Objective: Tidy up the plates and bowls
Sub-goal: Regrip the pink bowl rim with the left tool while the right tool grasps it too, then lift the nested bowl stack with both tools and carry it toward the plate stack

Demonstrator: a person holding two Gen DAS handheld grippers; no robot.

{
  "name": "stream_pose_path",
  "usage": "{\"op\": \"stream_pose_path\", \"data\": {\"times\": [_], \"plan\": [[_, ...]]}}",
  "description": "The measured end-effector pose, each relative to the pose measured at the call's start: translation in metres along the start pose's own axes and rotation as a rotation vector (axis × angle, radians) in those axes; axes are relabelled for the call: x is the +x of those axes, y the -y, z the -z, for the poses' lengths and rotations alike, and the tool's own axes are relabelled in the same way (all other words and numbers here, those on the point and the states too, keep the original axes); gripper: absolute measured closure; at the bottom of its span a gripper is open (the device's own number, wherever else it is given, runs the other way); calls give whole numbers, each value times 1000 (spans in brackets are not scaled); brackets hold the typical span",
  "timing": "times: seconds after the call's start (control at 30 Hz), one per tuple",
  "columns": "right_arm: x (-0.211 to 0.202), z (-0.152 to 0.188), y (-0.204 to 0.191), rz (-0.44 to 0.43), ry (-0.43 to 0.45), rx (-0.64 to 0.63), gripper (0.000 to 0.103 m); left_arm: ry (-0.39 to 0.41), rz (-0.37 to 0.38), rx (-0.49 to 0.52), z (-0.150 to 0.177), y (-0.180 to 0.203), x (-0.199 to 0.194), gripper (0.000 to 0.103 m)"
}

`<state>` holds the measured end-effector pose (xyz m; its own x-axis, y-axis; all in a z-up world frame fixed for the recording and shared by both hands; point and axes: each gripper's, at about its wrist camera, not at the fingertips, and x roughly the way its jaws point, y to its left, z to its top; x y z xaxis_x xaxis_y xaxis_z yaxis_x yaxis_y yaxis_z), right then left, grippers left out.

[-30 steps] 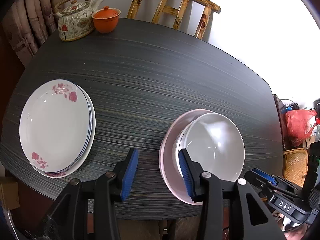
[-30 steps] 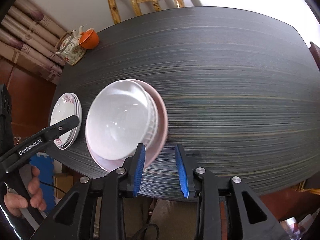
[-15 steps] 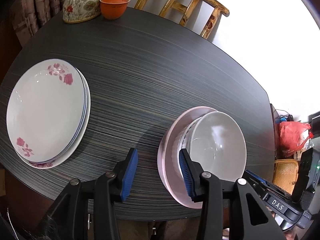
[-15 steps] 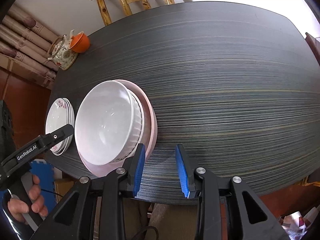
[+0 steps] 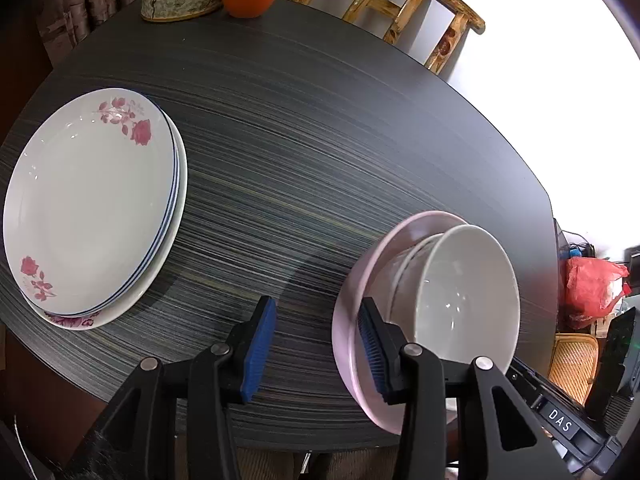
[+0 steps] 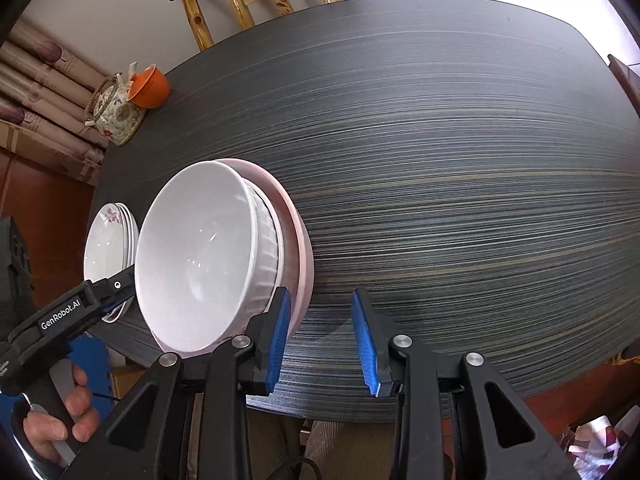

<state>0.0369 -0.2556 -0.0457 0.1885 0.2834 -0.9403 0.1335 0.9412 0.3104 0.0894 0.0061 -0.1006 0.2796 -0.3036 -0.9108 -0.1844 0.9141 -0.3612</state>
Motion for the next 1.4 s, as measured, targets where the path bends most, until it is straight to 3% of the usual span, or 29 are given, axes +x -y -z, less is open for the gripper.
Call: {"op": "stream_pose_path", "data": {"times": [0.5,0.57,0.63,0.83,1.0,1.17,1.4], "plan": [[15,-7,4,5,-12,12,74,-18,18,-39,-2,-8,23,61],[17,-9,5,7,-13,9,74,-13,19,-34,-3,-6,23,65],[18,-10,5,6,-14,10,74,-6,25,-22,-3,-1,24,75],[20,-12,4,13,-8,5,74,-10,53,-28,-4,5,24,94],[21,-14,3,13,-6,2,75,-7,47,-24,-5,6,23,94],[21,-13,-1,3,-1,-4,87,-7,32,-15,-5,8,21,95],[23,-15,-1,-26,-5,23,89,11,16,-18,0,9,19,96]]}}
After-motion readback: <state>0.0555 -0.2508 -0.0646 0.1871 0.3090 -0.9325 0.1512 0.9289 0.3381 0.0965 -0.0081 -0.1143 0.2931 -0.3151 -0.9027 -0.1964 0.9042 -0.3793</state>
